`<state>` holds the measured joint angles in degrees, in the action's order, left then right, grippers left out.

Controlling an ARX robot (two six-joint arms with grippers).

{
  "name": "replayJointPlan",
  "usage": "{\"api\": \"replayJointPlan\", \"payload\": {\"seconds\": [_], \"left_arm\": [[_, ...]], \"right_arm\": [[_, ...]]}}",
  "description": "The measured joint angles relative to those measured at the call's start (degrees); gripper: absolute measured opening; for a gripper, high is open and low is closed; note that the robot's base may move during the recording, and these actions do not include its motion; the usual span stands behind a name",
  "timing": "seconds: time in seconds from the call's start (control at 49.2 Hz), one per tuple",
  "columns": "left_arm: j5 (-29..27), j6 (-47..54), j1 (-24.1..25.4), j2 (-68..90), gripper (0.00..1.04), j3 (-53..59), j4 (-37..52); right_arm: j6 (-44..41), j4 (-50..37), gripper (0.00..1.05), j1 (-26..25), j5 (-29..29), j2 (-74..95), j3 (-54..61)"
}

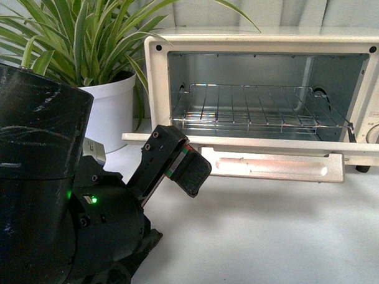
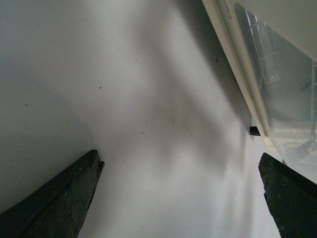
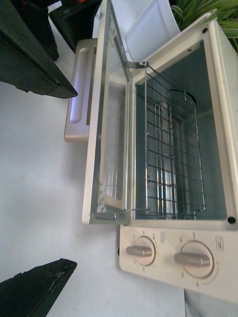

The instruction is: Open oven

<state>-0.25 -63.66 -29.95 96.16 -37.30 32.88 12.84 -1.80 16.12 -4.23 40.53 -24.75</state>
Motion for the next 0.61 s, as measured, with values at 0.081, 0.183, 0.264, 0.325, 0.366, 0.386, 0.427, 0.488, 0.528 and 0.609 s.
{"api": "replayJointPlan", "payload": {"seconds": [0.081,0.183,0.264,0.325,0.366,0.386,0.427,0.488,0.528,0.609], "left_arm": [[-0.68,1.49,0.00,-0.24,0.98,0.00,-0.76],[-1.62,4.61,0.07,-0.81,0.98,-0.02,-2.16],[-2.36,7.89,0.13,-1.01,0.98,-0.11,-3.08],[-2.95,10.49,0.13,-1.03,0.98,-0.20,-3.67],[-3.17,12.24,0.11,-1.05,0.98,-0.35,-4.15],[-3.30,12.79,0.11,-1.05,0.98,-0.37,-4.22],[-3.72,14.53,0.11,-1.05,0.98,-0.42,-4.52],[-3.98,16.06,0.11,-1.05,0.98,-0.46,-4.92],[-4.35,17.57,0.11,-1.05,0.98,-0.50,-5.16],[-5.18,21.18,0.00,-1.05,0.98,-0.52,-5.70]], "right_arm": [[0.50,0.98,0.95,-2.56,1.81,-1.92,0.63],[0.83,1.60,0.95,-4.63,3.17,-2.91,1.07],[1.03,1.77,0.95,-5.53,3.65,-3.39,1.40],[1.14,1.81,0.95,-5.70,3.74,-3.61,1.57],[1.16,1.84,0.95,-5.79,3.85,-3.69,1.64],[1.18,1.84,0.95,-5.81,3.85,-3.72,1.64],[1.18,1.84,0.95,-5.88,3.91,-3.78,1.66],[1.22,1.84,0.95,-5.90,3.89,-3.85,1.68],[1.33,1.88,0.95,-5.92,3.91,-3.91,1.68],[1.49,2.32,0.95,-5.88,3.96,-4.44,1.68]]}}
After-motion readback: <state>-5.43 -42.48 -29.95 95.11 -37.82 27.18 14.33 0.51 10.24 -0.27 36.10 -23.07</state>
